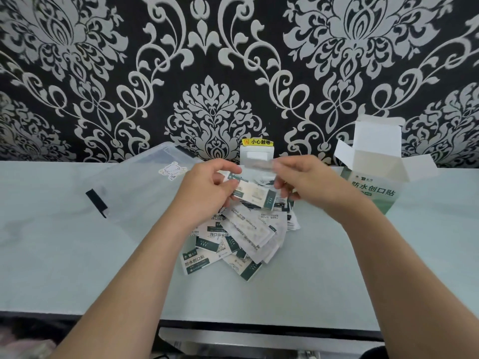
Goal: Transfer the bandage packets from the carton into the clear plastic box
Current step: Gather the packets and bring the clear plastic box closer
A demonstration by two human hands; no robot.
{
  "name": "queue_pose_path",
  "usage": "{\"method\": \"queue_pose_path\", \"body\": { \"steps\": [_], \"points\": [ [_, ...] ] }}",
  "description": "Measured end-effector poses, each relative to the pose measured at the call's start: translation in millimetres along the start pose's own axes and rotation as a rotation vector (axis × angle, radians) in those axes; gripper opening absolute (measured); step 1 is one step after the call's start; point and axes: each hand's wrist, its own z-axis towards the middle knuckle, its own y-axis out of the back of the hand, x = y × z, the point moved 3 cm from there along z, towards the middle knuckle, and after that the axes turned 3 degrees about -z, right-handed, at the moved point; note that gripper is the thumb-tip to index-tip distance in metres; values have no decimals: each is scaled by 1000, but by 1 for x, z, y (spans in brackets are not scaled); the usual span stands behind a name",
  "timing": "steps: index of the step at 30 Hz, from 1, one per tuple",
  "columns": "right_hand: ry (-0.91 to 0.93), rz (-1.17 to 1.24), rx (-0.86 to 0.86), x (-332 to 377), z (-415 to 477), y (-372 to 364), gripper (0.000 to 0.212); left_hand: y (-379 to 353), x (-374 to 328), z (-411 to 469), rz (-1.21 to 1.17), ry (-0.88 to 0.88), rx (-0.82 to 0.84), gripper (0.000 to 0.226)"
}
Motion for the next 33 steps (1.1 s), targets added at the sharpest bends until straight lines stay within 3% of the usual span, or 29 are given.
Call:
{"method": "queue_pose_path", "body": {
  "steps": [5, 7, 10, 14, 18, 21, 23, 28, 30, 33],
  "points": [
    [16, -136, 87, 6, 1, -22, 33, -3, 2, 2, -212, 62, 26, 29],
    [10, -139, 39, 4, 3, -21, 26, -4, 1, 0, -192, 46, 41, 30],
    [-17, -46, 23, -1, 8, -18, 34, -5, 1, -2, -191, 24, 43, 31],
    [0, -103, 33, -2, 7, -19, 21, -6, 2, -3, -168, 31, 18, 29],
    [21, -286, 90, -3, 9, -26, 22, -9, 4, -6, 34, 12, 15, 21],
    [36, -426, 112, -1, 9, -31, 22, -7, 8, -9, 372, -50, -8, 24],
    [46, -491, 117, 2, 9, -34, 20, 0, 4, -16, 476, -102, -63, 28],
    [32, -221, 115, 16, 10, -31, 8, 51, -11, -37, 373, -279, -459, 23],
    [57, -39, 77, 27, 13, -37, 9, 80, 2, -39, 486, -208, -591, 24],
    [89, 53, 3, 41, 21, -50, 12, 109, 35, -37, 673, 87, -580, 37]
  ]
}}
